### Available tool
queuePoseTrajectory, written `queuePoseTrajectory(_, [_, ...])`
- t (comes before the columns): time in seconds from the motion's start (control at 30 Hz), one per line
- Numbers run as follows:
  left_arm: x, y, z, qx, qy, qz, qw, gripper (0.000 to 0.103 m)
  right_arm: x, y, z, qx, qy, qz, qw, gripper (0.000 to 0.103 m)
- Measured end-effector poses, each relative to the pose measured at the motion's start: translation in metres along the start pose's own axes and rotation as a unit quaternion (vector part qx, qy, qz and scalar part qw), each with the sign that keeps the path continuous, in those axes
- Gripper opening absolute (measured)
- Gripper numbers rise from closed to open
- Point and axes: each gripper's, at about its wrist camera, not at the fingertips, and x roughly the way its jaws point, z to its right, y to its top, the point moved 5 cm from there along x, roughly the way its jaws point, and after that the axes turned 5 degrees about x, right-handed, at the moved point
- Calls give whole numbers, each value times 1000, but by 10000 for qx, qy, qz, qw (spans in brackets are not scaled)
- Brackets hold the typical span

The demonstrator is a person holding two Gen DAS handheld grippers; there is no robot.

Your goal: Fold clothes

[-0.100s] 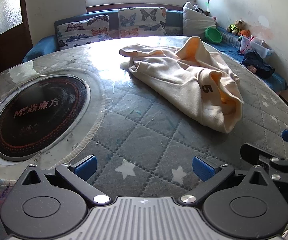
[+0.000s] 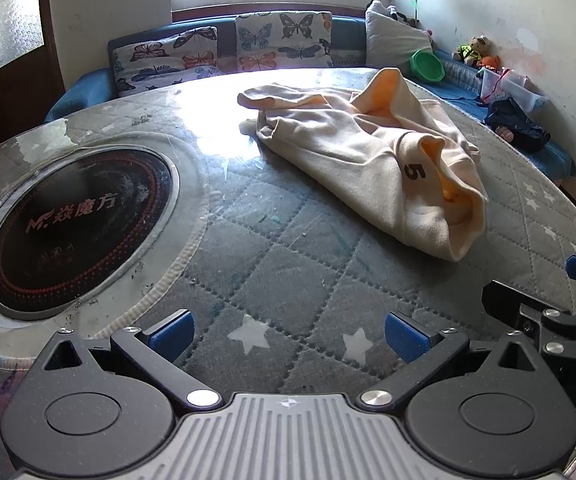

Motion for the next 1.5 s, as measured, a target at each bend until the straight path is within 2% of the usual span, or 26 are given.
queuePoseTrajectory(0.23, [9,-4,-8,46,-40,-132,9999,103,2,0,1,14,13,-37,10000,103])
queuePoseTrajectory(1.5, [11,-4,-5,139,0,-194,9997,103,6,-2,4,169,36,-93,9998,103])
